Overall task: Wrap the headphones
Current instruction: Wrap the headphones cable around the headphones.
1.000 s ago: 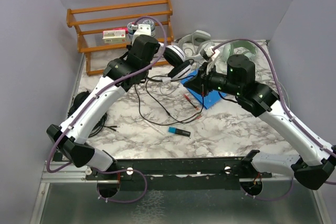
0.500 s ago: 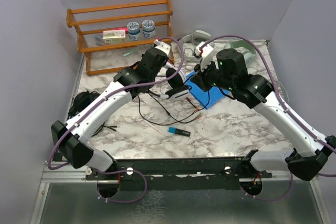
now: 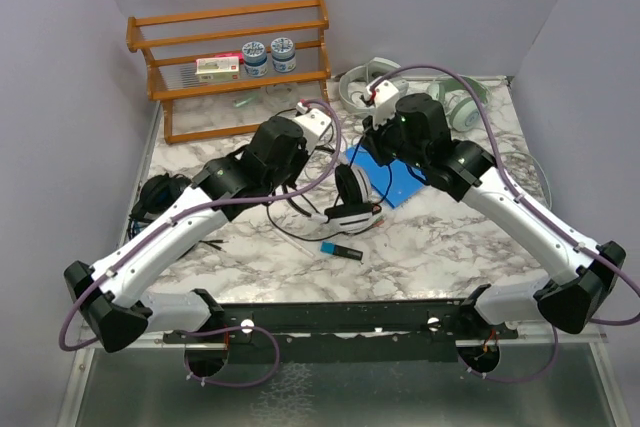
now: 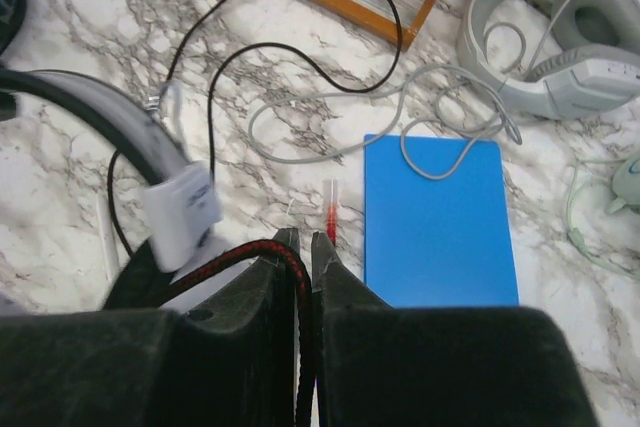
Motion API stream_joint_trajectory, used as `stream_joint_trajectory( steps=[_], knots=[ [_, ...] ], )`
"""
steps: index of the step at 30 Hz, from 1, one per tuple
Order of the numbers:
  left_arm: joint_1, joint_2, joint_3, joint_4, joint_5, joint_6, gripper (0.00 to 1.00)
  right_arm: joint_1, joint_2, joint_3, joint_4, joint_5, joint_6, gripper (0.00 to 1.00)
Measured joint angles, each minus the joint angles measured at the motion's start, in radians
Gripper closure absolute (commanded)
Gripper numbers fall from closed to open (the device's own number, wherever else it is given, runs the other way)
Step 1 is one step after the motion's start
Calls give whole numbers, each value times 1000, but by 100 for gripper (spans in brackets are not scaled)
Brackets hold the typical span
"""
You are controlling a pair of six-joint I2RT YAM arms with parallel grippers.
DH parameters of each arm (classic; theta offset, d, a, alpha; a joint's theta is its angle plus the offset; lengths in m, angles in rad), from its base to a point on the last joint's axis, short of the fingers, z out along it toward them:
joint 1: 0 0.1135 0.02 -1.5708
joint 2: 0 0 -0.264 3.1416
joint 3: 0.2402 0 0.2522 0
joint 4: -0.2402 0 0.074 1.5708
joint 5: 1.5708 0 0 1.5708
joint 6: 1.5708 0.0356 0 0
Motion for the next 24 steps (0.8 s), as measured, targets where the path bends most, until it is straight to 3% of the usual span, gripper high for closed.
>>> stream_joint_trajectory(
  steps=[7,11,18,24],
  knots=[
    [-2,-113,-7,1,130,-66,100,-80,-2,-143,129,-63,60,86],
    [-3,-154,-7,-18,221,-101,100,-121,-32,-272,243,-96,97,73],
    [-3,-174,45,-48,338,-212,100,-159,-156,-489,488,-196,148,71],
    [-3,-149,145,-45,407,-357,100,-164,-201,-628,729,-336,211,60]
  ],
)
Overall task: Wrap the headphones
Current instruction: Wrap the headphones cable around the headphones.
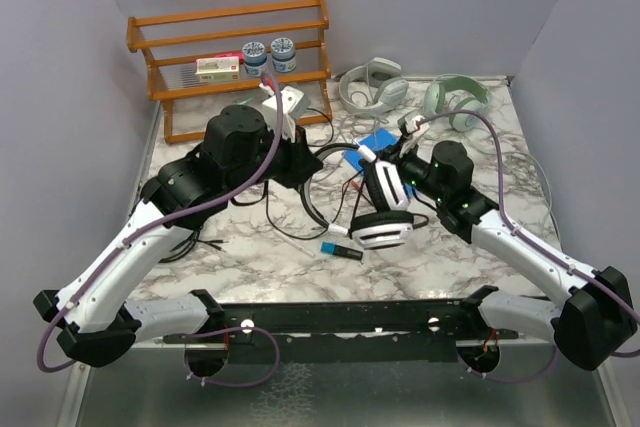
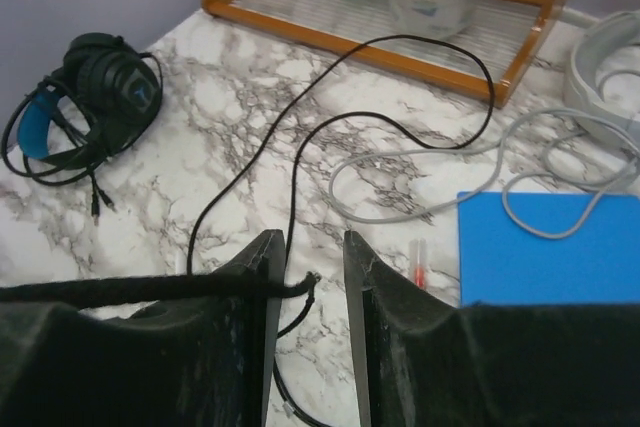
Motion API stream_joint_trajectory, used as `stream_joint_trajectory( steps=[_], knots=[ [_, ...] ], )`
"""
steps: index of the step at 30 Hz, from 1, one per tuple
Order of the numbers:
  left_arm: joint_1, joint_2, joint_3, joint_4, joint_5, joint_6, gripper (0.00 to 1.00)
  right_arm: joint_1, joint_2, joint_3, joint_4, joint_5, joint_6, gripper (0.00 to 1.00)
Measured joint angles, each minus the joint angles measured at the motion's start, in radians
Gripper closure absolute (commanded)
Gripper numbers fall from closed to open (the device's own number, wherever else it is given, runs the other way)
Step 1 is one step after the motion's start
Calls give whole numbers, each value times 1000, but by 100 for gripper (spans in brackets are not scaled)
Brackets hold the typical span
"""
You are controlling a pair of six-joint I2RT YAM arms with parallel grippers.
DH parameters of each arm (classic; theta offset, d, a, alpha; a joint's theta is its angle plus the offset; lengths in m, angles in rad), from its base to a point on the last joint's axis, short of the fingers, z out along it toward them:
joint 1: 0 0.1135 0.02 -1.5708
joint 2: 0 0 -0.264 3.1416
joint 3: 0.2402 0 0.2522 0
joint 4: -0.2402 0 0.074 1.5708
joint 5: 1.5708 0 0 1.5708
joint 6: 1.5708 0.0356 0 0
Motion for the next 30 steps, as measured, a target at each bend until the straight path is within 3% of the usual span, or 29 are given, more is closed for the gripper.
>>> stream_joint_trajectory(
  steps=[13,21,30],
  knots=[
    [0,79,265,-9,48,-301,100,0,19,-186,455,-228,114,55],
    [0,126,385,-37,-29,-409,100,3,86,-258,678,-441,237,51],
    [19,251,464,-44,-92,-467,100,102,62,-329,766,-508,305,51]
  ],
)
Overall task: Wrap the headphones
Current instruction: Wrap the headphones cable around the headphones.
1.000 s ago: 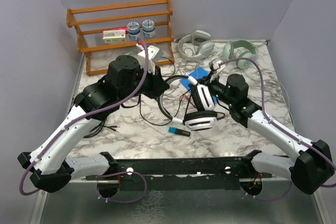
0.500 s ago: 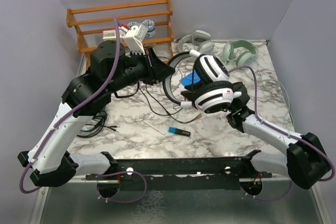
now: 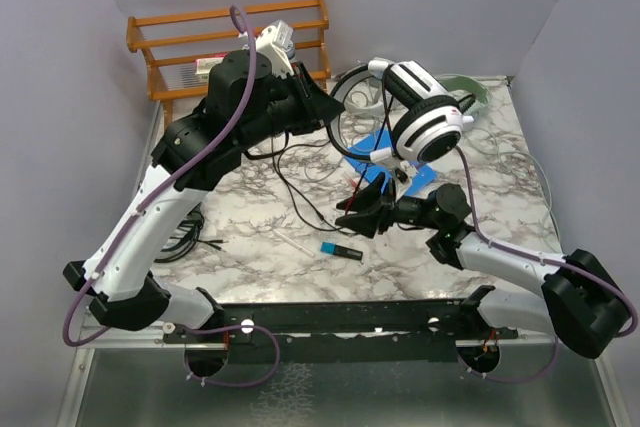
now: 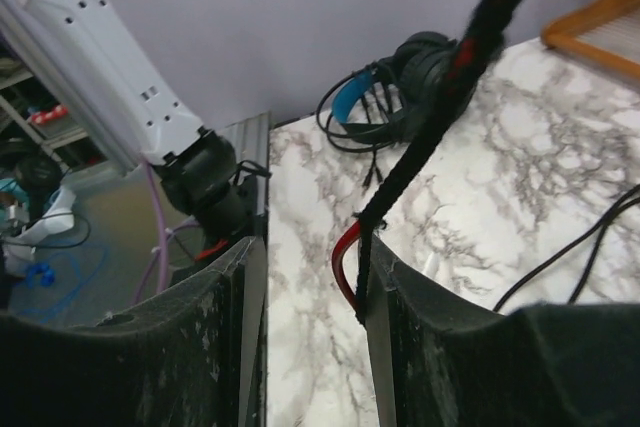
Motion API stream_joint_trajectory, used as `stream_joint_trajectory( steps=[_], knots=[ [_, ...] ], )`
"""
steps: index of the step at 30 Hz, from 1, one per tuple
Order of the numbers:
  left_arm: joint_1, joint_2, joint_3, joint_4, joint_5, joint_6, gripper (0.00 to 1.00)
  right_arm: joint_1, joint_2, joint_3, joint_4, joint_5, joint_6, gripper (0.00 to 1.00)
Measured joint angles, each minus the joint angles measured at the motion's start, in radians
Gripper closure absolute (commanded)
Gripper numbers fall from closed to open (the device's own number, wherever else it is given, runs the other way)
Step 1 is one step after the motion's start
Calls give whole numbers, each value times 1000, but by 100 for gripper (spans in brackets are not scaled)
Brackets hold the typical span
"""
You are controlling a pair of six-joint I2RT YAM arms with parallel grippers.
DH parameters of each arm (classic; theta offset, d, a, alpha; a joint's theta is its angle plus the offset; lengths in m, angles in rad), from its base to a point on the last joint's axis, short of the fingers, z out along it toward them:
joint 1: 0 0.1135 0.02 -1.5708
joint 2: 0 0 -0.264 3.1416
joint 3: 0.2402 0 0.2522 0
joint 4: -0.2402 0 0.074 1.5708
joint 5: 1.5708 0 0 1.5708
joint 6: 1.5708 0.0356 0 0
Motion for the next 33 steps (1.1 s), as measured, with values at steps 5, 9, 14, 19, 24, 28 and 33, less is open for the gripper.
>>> stream_joint_trajectory(
  steps=[5,9,14,19,24,28,33],
  knots=[
    [88,26,-16,18,-1,-43,100,69,-51,-42,-1,0,26,55],
    [174,28,-36,42,-2,-72,100,125,-121,-46,1,1,65,58],
    [263,35,-49,67,-3,-82,100,149,-208,-46,4,3,112,74],
    [286,42,-74,93,-16,-69,100,149,-277,-43,-33,16,144,81],
    [290,42,-141,106,-118,-13,100,149,-333,-5,-115,22,160,81],
    [291,42,-211,106,-251,53,100,149,-381,56,-211,31,157,86],
    [291,42,-280,104,-383,150,100,149,-418,152,-362,58,130,88]
  ],
)
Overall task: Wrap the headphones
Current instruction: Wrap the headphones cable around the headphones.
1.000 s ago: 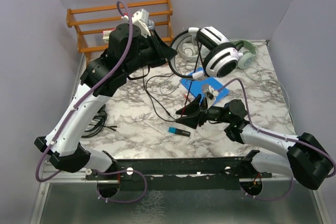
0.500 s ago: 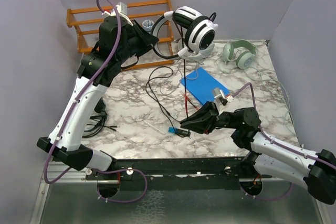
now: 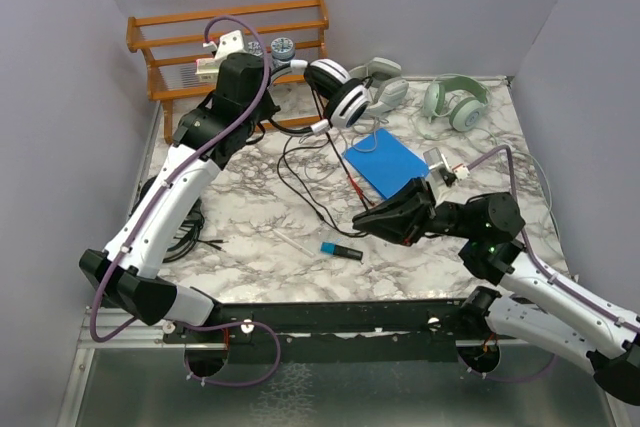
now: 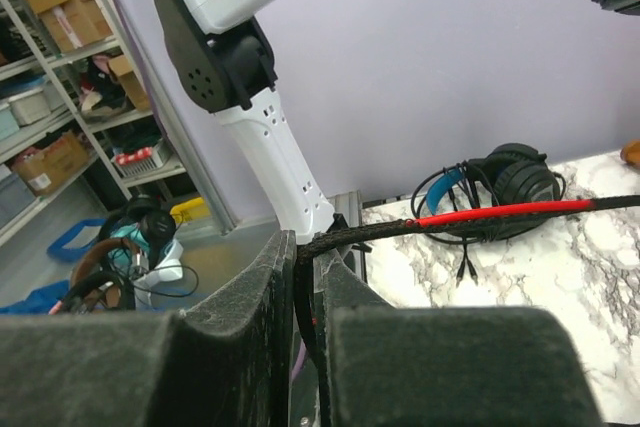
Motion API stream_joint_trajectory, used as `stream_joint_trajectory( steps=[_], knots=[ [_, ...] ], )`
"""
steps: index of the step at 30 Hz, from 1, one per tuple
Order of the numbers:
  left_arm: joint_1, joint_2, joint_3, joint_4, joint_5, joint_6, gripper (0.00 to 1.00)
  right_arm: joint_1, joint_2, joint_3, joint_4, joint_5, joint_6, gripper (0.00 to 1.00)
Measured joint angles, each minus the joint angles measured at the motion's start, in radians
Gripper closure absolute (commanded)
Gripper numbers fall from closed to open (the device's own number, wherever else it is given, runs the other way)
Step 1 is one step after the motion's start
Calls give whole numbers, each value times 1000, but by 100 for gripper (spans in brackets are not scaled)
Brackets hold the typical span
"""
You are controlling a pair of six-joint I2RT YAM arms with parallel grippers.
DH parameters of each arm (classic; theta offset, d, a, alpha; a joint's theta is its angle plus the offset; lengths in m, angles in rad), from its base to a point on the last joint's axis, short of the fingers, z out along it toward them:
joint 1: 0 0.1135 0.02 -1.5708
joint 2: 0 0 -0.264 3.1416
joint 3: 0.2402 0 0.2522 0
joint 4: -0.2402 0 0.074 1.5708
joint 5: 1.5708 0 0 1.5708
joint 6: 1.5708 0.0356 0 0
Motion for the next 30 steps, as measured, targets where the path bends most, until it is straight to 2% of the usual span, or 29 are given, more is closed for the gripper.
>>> stream_joint_trajectory(
  steps=[5,14,18,24,30],
  knots=[
    [0,-2,-49,23,-53,85,100,0,14,88,-156,22,-37,99],
    [-5,-13,-158,80,-55,269,100,0,107,366,-610,180,-253,99],
    [-49,-45,-212,108,-70,383,100,0,164,522,-816,283,-378,99],
    [-162,-66,-281,134,-93,544,100,0,263,703,-1028,441,-514,99],
    [-221,-98,-349,142,-93,672,100,0,324,764,-1154,579,-591,97]
  ],
)
